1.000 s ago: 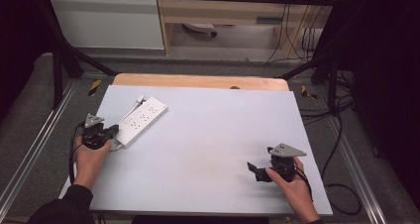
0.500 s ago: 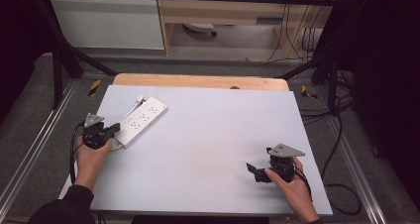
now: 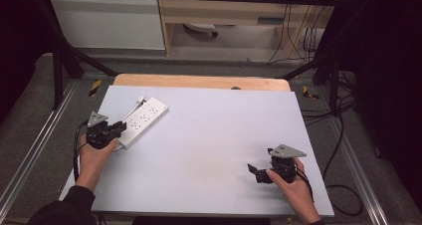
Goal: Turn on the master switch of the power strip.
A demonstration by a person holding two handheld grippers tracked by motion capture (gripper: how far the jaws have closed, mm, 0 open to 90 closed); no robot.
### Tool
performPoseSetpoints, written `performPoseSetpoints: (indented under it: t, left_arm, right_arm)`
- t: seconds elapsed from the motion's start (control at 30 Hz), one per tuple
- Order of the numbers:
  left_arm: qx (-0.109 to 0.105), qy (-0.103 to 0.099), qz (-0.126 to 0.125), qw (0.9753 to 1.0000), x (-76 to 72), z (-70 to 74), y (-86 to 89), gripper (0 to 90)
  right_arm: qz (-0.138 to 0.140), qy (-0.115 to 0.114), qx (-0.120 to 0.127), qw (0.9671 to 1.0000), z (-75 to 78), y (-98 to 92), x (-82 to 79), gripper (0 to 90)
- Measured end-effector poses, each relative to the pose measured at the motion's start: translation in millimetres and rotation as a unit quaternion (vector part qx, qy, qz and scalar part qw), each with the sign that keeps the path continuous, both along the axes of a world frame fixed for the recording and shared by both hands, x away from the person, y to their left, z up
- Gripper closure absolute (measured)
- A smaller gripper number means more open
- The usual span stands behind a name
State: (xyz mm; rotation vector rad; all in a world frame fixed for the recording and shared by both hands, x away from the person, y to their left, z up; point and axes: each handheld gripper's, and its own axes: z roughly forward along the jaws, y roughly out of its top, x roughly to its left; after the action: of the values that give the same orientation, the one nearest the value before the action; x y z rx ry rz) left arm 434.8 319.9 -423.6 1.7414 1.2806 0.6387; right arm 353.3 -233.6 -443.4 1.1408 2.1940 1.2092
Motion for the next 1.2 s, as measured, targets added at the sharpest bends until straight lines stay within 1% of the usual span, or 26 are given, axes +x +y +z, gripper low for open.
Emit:
performPoseSetpoints:
  t: [0.13,0.43,0.53,0.73,0.77,0.83,0.97,1.1,1.2]
  left_arm:
    - [-0.005,-0.004,-0.004,1.0,-0.5,3.0,-5.0,74.6]
    - [-0.017,-0.003,-0.021,0.9996,-3.9,6.7,-15.6,69.0]
    - [-0.019,-0.005,-0.027,0.9994,-5.8,8.4,-19.3,66.6]
    - [-0.03,-0.011,-0.04,0.9987,-10.7,12.6,-27.4,63.2]
    - [-0.032,-0.014,-0.042,0.9985,-11.8,13.3,-28.9,62.4]
    - [-0.047,-0.015,-0.045,0.9978,-13.8,14.5,-31.0,60.6]
    - [-0.068,-0.021,-0.051,0.9962,-18.6,18.1,-34.2,54.0]
    - [-0.079,-0.027,-0.061,0.9946,-24.9,21.6,-37.9,47.1]
    - [-0.081,-0.032,-0.073,0.9936,-30.8,23.9,-41.3,40.7]
  right_arm:
    - [0.001,-0.001,-0.001,1.0,-0.1,0.0,0.1,2.9]
    - [0.0,-0.001,-0.001,1.0,-0.1,-0.1,0.0,2.9]
    - [0.001,-0.001,-0.001,1.0,0.0,0.1,0.1,2.9]
    - [0.001,-0.001,-0.002,1.0,0.0,-0.3,0.1,2.9]
    - [0.001,-0.001,-0.001,1.0,0.0,-0.1,0.1,2.9]
    - [0.001,-0.001,0.0,1.0,0.0,0.2,0.0,2.9]
    - [0.002,0.0,-0.003,1.0,-0.2,0.1,0.3,2.9]
    - [0.002,0.002,-0.002,1.0,0.0,0.5,0.0,2.9]
    - [0.002,0.002,-0.002,1.0,0.0,0.5,0.0,2.9]
